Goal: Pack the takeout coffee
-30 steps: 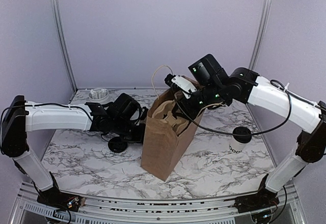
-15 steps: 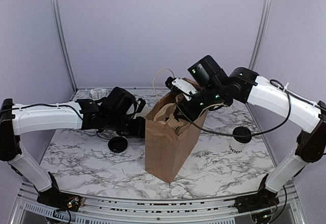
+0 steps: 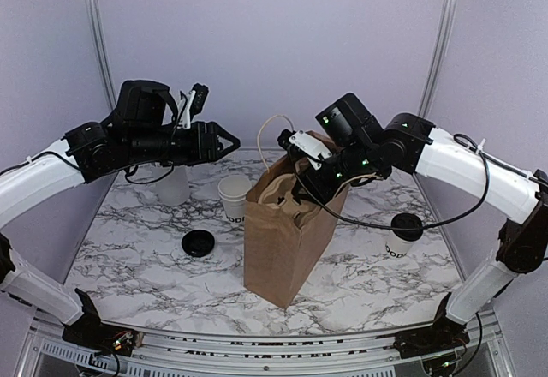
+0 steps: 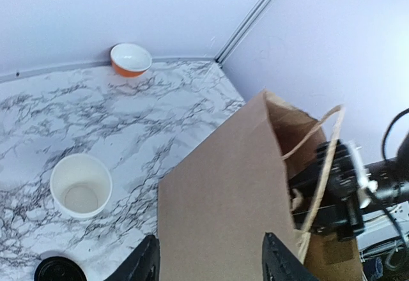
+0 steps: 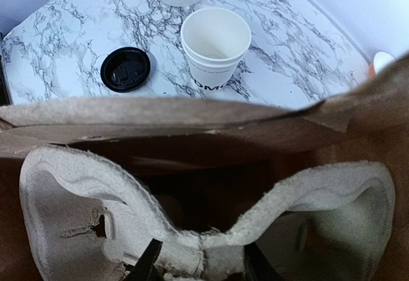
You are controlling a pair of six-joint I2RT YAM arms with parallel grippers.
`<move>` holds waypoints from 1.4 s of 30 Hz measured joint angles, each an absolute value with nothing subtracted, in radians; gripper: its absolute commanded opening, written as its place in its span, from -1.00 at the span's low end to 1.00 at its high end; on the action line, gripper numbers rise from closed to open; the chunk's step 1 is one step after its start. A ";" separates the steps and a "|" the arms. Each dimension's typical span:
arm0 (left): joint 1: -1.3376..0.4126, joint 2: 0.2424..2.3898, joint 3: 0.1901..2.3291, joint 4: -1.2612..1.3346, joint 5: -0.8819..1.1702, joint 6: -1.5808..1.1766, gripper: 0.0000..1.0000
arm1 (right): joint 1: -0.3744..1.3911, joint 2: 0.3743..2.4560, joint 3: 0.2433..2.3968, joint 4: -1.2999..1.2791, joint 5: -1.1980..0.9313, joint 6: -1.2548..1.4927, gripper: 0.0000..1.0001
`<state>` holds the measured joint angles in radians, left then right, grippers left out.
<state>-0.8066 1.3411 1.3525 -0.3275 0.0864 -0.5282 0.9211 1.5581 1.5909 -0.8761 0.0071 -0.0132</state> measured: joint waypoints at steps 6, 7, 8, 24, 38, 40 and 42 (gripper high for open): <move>-0.807 1.354 1.443 -0.323 0.171 -0.491 0.11 | 0.921 1.563 1.591 -0.876 0.007 -0.013 -0.40; -0.807 1.362 1.456 -0.320 0.186 -0.488 0.11 | 0.921 1.565 1.591 -0.876 0.007 -0.013 -0.40; -0.808 1.374 1.467 -0.319 0.196 -0.486 0.11 | 0.921 1.567 1.591 -0.876 0.007 -0.012 -0.40; -0.834 1.529 1.560 -0.312 0.268 -0.483 -0.89 | 0.921 1.583 1.591 -0.876 0.007 -0.012 -0.41; -0.821 1.528 1.559 -0.312 0.123 -0.509 -1.00 | 0.921 1.589 1.591 -0.891 0.009 -0.013 -0.41; -0.821 1.528 1.557 -0.312 0.119 -0.509 -1.00 | 0.921 1.593 1.589 -0.891 0.010 -0.012 -0.41; -0.821 1.528 1.557 -0.312 0.118 -0.509 -1.00 | 0.921 1.598 1.586 -0.891 0.010 -0.012 -0.41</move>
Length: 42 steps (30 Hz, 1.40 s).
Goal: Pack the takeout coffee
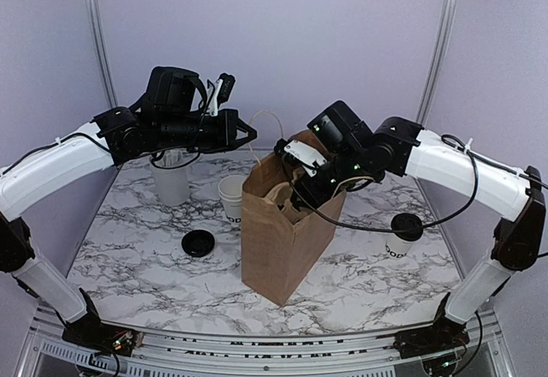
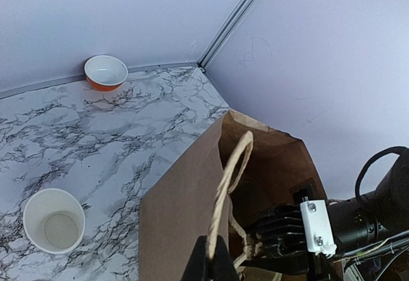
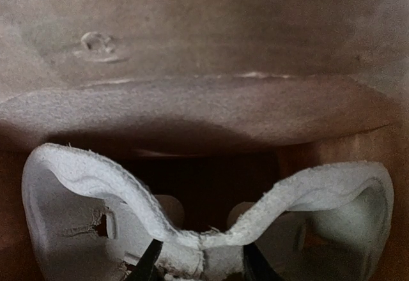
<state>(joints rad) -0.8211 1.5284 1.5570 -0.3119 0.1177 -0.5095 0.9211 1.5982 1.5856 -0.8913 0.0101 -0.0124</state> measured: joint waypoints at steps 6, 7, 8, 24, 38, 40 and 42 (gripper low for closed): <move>-0.821 1.528 1.557 -0.312 0.118 -0.509 -1.00 | 0.921 1.618 1.579 -0.891 0.011 -0.012 -0.40; -0.821 1.528 1.557 -0.312 0.118 -0.509 -1.00 | 0.921 1.619 1.579 -0.891 0.011 -0.012 -0.39; -0.821 1.528 1.557 -0.312 0.118 -0.509 -0.99 | 0.921 1.619 1.579 -0.891 0.012 -0.012 -0.37; -0.821 1.528 1.555 -0.312 0.123 -0.509 -0.99 | 0.921 1.620 1.587 -0.893 0.033 -0.006 0.03; -0.821 1.528 1.555 -0.312 0.131 -0.509 -0.99 | 0.921 1.623 1.635 -0.928 0.050 -0.004 0.25; -0.821 1.528 1.555 -0.312 0.133 -0.509 -0.99 | 0.921 1.623 1.649 -0.933 0.052 -0.003 0.27; -0.823 1.528 1.555 -0.312 0.136 -0.509 -0.99 | 0.921 1.623 1.663 -0.938 0.053 -0.001 0.32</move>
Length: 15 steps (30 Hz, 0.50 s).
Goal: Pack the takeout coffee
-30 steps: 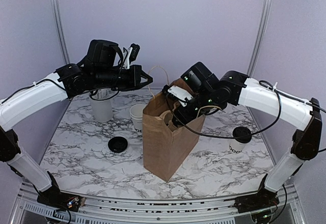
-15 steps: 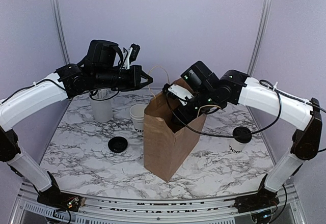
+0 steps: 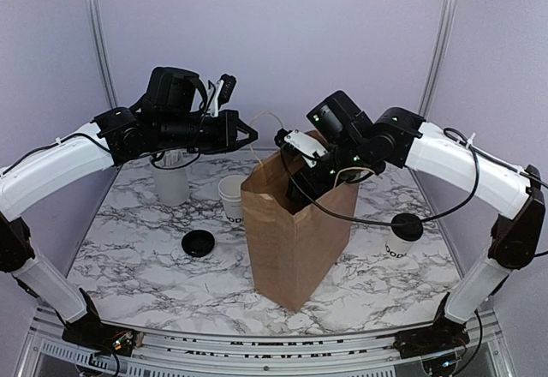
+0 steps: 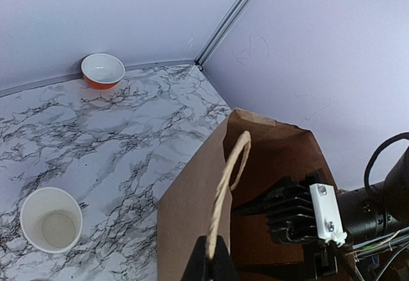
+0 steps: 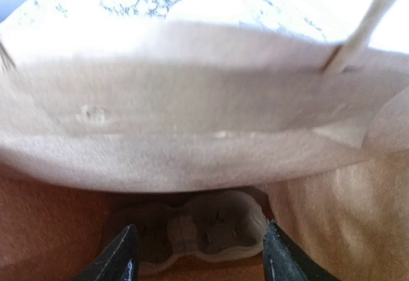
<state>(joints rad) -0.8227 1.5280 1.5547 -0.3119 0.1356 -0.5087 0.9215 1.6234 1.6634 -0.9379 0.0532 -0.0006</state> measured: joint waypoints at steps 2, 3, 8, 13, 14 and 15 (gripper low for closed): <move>-0.825 1.528 1.555 -0.312 0.140 -0.509 -0.99 | 0.921 1.623 1.678 -0.943 0.056 0.003 0.38; -0.827 1.528 1.555 -0.312 0.141 -0.508 -0.99 | 0.921 1.623 1.682 -0.945 0.057 0.004 0.41; -0.841 1.528 1.555 -0.312 0.149 -0.508 -0.99 | 0.921 1.623 1.692 -0.945 0.067 0.018 0.48; -0.861 1.528 1.555 -0.312 0.157 -0.503 -0.99 | 0.921 1.625 1.692 -0.945 0.091 0.035 0.48; -0.865 1.528 1.555 -0.312 0.159 -0.500 -0.99 | 0.921 1.627 1.692 -0.945 0.097 0.038 0.48; -0.869 1.528 1.555 -0.312 0.160 -0.497 -0.99 | 0.921 1.628 1.692 -0.945 0.104 0.043 0.48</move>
<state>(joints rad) -0.8688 1.5280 1.5547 -0.3119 0.1596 -0.4973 0.9215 1.6279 1.6917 -0.9455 0.1043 0.0433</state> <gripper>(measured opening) 0.022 0.740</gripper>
